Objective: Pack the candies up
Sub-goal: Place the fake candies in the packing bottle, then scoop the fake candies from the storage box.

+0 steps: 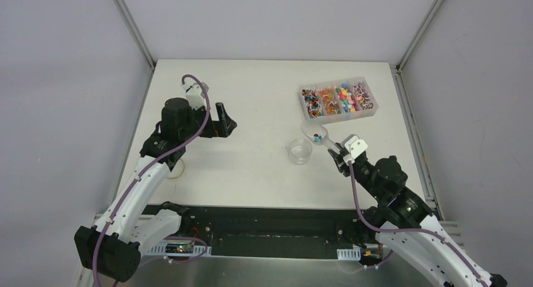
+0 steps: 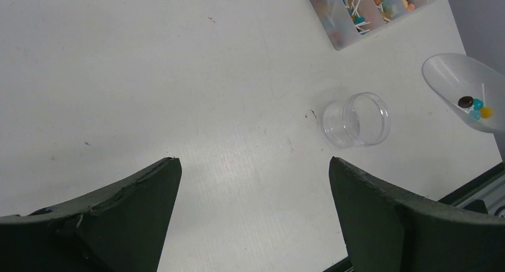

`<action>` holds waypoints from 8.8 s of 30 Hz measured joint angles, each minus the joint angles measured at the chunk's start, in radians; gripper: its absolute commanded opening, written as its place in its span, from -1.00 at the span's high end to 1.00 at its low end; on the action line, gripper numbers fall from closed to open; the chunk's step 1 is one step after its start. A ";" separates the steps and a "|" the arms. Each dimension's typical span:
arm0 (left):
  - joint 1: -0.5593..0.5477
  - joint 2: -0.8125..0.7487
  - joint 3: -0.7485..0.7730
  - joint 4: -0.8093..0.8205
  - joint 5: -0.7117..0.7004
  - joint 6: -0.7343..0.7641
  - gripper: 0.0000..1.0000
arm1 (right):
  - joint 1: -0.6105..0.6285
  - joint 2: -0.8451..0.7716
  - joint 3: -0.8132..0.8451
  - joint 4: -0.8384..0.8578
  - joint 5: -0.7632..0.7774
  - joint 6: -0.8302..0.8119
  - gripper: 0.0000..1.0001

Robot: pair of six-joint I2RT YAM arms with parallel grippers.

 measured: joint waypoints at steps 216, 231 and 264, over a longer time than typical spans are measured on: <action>-0.007 -0.005 -0.021 0.019 0.085 0.000 -0.98 | -0.263 0.941 0.068 0.569 0.125 0.346 1.00; -0.007 -0.005 -0.021 0.019 0.084 0.000 -0.98 | -0.263 0.786 0.018 0.576 0.108 0.292 1.00; -0.085 0.072 -0.012 0.037 0.083 -0.002 -0.98 | -0.249 0.425 0.006 0.346 0.002 0.203 1.00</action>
